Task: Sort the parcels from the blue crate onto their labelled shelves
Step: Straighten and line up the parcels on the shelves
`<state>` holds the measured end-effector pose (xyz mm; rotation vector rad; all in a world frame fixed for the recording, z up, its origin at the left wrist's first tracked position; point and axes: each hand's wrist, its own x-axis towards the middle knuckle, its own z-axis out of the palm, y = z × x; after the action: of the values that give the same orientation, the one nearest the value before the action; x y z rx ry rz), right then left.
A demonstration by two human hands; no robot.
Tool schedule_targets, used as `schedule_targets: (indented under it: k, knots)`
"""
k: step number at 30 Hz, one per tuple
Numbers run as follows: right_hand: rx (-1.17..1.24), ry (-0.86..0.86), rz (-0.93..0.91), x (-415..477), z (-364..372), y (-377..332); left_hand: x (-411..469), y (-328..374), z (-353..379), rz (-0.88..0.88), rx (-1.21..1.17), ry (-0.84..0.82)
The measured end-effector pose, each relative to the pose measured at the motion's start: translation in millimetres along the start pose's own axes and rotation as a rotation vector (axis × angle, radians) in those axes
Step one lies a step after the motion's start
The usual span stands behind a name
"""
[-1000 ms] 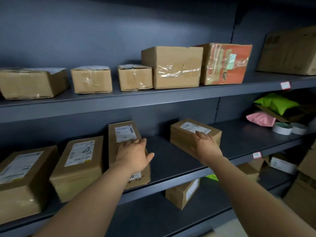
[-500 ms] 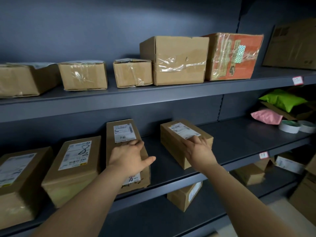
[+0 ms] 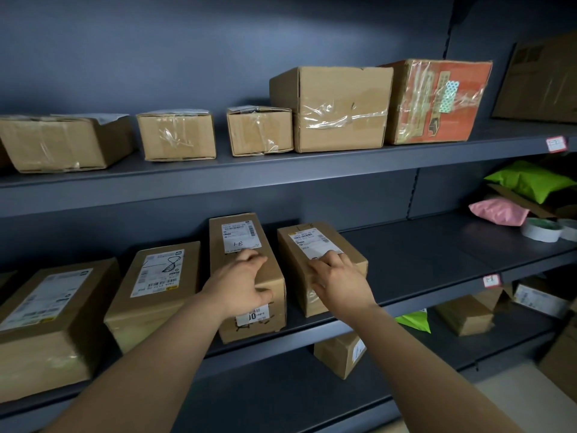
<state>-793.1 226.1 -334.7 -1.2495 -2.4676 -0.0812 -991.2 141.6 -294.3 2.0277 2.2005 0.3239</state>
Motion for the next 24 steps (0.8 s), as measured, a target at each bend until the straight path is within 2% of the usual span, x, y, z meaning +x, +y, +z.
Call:
schedule_targets:
  k: [3, 10, 21, 24]
  knots:
    - [-0.011, 0.004, 0.003, -0.7, 0.4, -7.3, -1.5, 1.0, 1.9, -0.001, -0.016, -0.005]
    - [-0.035, -0.001, 0.023, -1.5, 0.4, -13.5, -16.7, 7.2, 5.1, 0.026, 0.168, 0.040]
    - [-0.019, -0.031, 0.045, -1.8, 0.5, -25.7, -34.2, -12.9, 10.2, 0.114, 0.079, 0.281]
    - [0.012, 0.031, 0.012, -4.5, -8.2, -29.3, -33.4, -19.5, 2.0, 0.172, 0.085, 0.300]
